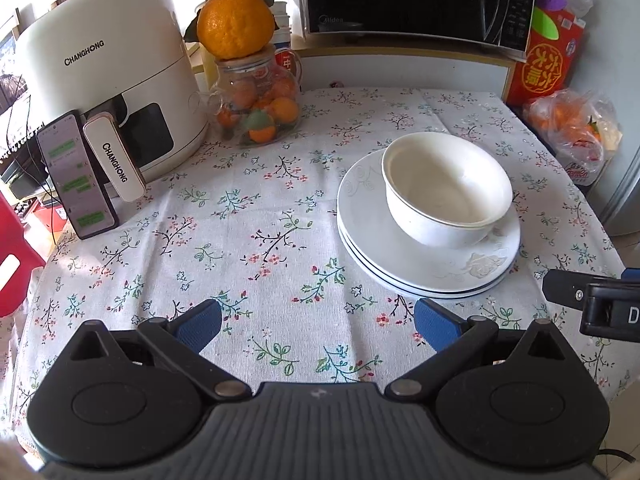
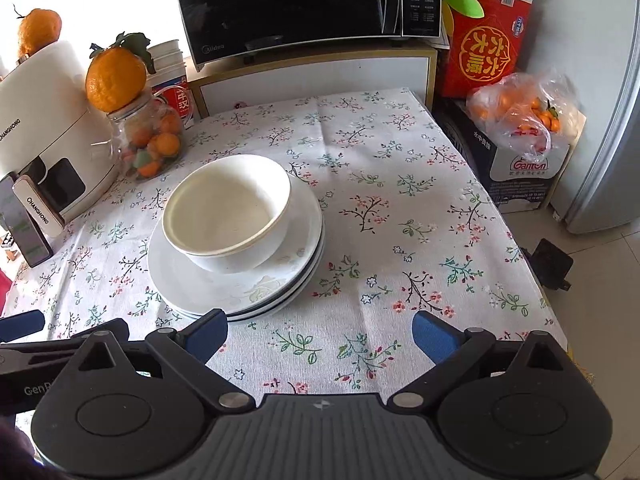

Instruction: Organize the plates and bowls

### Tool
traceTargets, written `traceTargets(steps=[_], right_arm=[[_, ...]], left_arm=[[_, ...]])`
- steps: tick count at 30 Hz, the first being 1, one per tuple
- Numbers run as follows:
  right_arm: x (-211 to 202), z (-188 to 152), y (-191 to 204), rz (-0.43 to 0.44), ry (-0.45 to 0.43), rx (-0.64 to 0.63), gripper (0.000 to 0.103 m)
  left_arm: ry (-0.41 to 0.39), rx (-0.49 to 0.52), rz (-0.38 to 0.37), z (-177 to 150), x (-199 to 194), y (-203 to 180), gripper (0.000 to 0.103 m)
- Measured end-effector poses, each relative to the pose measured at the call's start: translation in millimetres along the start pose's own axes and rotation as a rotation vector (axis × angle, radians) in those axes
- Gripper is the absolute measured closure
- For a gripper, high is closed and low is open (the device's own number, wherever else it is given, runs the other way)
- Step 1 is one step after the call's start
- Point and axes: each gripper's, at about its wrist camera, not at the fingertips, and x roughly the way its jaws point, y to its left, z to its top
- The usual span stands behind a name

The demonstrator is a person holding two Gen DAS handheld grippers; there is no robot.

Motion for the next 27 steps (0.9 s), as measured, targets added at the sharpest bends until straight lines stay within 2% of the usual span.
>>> traceTargets(steps=[27], right_arm=[[2.1, 0.2, 5.8, 0.012, 0.006, -0.03, 0.007]], left_arm=[[0.005, 0.011, -0.013, 1.2, 0.1, -3.0, 0.0]])
